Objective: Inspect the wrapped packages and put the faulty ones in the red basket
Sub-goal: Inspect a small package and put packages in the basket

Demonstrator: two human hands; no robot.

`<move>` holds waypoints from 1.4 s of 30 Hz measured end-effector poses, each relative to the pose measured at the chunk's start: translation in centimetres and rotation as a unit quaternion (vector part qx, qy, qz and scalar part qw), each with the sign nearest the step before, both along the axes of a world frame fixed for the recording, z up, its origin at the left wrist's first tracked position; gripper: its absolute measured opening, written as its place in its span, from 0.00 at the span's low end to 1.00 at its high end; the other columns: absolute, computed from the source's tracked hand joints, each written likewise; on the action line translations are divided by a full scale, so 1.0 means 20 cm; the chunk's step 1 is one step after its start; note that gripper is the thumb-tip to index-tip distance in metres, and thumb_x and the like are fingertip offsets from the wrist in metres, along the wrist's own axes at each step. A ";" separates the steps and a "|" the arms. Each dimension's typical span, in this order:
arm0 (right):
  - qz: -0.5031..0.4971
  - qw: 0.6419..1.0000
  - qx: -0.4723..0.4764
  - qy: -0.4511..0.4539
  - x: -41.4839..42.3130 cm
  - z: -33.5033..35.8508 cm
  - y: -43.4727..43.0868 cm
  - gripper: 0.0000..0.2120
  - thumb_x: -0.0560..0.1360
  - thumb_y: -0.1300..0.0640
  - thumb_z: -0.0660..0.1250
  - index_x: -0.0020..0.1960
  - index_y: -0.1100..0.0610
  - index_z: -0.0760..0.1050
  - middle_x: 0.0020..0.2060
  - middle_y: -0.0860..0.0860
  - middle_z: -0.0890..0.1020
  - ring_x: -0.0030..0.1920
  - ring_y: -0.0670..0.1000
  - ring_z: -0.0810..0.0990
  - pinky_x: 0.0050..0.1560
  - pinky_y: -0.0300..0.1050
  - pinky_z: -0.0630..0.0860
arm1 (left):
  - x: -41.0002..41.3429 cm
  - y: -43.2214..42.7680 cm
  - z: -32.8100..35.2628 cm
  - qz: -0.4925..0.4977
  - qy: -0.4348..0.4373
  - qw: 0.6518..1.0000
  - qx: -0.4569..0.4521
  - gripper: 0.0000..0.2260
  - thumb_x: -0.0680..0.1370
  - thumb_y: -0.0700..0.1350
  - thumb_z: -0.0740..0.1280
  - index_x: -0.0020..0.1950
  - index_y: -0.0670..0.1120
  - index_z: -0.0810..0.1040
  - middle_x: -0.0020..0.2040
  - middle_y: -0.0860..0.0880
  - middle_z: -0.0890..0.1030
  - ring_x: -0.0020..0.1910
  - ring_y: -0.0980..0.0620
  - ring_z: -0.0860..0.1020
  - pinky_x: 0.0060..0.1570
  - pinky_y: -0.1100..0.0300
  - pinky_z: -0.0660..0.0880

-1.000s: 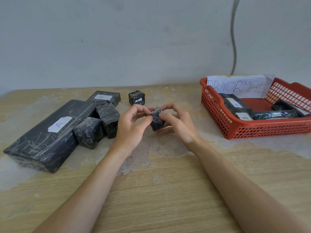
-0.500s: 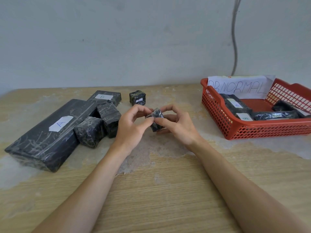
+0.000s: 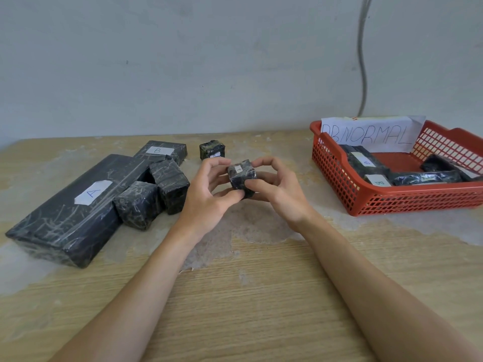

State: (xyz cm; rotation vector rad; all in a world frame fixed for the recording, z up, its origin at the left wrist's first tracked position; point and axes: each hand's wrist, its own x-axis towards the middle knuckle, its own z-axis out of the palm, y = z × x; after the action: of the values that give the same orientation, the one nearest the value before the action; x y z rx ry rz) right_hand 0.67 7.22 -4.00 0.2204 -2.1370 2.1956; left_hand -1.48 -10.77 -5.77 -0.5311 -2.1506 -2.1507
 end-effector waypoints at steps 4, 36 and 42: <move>0.012 1.000 0.014 0.008 0.00 0.00 0.01 0.12 0.81 0.67 0.70 0.60 0.56 0.73 0.54 0.60 0.88 0.52 0.54 0.89 0.54 0.48 0.85 | 0.00 0.00 0.00 0.001 -0.007 1.000 -0.012 0.30 0.73 0.34 0.79 0.71 0.51 0.73 0.64 0.52 0.84 0.64 0.56 0.81 0.56 0.64 0.79; -0.479 0.875 0.010 0.064 0.15 0.46 1.21 0.20 0.71 0.49 0.81 0.57 0.46 0.76 0.46 0.51 0.89 0.49 0.53 0.89 0.59 0.62 0.84 | -0.14 1.34 0.52 -0.191 0.179 0.867 -0.424 0.14 0.84 0.55 0.67 0.67 0.51 0.80 0.64 0.53 0.81 0.62 0.49 0.80 0.60 0.53 0.75; -0.401 0.863 0.307 -0.009 0.09 0.40 1.65 0.24 0.72 0.51 0.81 0.64 0.44 0.75 0.50 0.47 0.88 0.51 0.47 0.86 0.59 0.50 0.82 | -0.24 1.65 0.34 -0.246 0.112 0.706 -0.655 0.44 0.79 0.75 0.55 0.87 0.49 0.53 0.88 0.45 0.52 0.86 0.40 0.51 0.82 0.34 0.54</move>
State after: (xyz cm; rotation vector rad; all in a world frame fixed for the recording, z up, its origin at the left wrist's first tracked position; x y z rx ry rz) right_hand 2.51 40.18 4.09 -0.5680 -2.2657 1.0418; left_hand -6.20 22.26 1.00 -1.3904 -3.2294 -0.0808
